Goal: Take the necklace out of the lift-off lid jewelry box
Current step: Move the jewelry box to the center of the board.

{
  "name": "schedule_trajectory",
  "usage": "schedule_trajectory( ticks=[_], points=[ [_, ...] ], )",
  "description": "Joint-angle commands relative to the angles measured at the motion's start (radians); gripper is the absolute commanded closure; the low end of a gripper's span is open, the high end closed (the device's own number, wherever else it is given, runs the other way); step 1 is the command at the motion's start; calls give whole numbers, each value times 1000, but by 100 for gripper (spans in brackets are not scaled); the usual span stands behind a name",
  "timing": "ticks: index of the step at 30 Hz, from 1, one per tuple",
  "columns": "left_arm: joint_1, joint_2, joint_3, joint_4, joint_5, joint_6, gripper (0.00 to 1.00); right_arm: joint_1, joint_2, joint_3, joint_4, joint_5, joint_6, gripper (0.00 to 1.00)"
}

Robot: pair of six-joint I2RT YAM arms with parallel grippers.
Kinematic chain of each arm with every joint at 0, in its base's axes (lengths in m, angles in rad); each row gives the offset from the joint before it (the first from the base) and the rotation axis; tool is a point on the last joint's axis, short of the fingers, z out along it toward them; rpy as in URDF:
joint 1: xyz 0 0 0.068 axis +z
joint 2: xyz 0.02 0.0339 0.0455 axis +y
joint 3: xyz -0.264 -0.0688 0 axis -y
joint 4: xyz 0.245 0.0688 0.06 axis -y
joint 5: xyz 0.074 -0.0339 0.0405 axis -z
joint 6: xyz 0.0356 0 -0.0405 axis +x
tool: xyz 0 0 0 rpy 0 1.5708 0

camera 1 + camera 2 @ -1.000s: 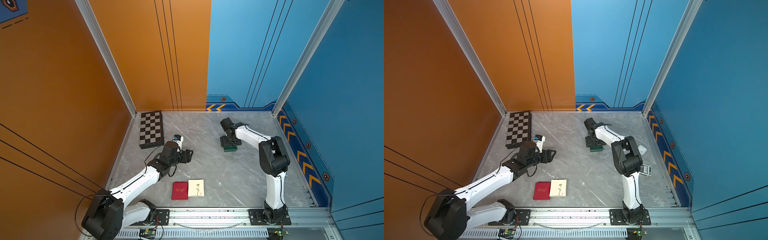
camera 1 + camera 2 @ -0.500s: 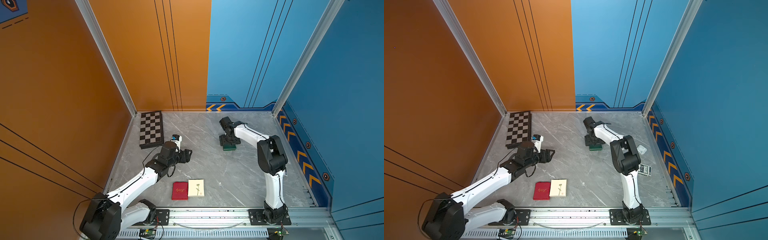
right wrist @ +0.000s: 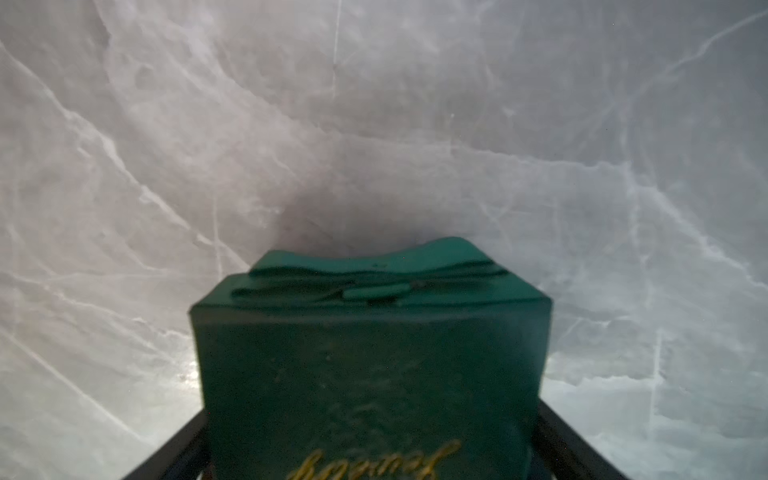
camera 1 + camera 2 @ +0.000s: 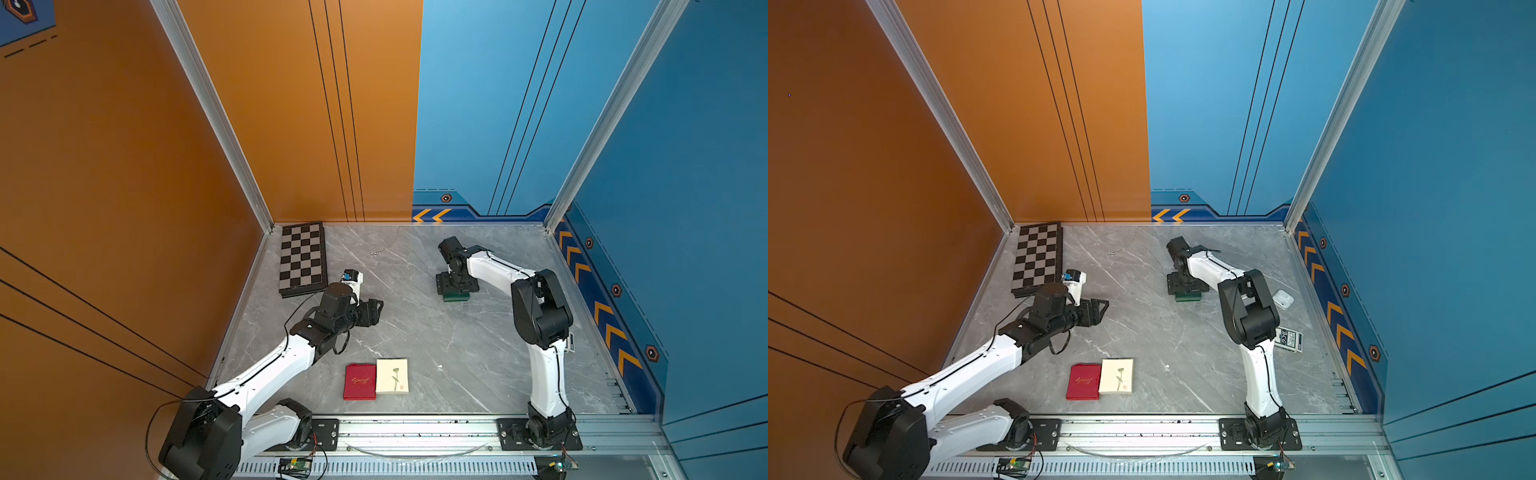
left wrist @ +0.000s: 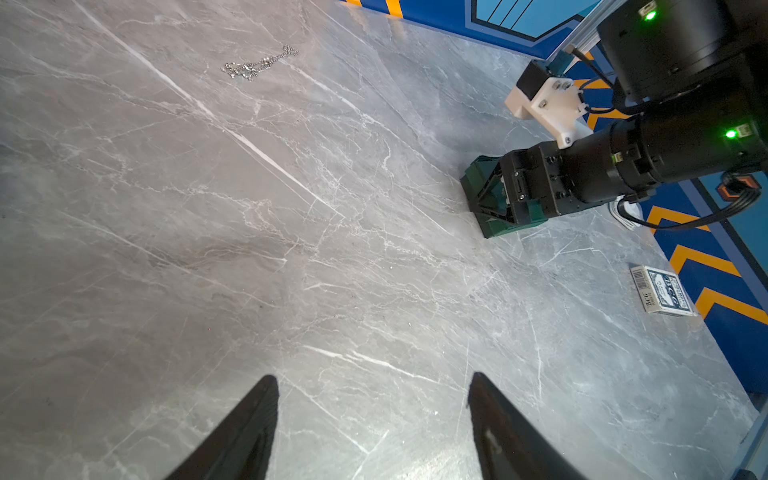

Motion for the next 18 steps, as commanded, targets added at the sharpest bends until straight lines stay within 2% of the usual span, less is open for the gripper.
schedule_trajectory(
  ticks=[1,18],
  points=[
    [10,-21,-6,-32,-14,18,26,3,-5,-24,-1,-34,12,8],
    [13,-36,3,-47,-24,24,23,8,-195,-65,6,7,-2,0]
  ],
)
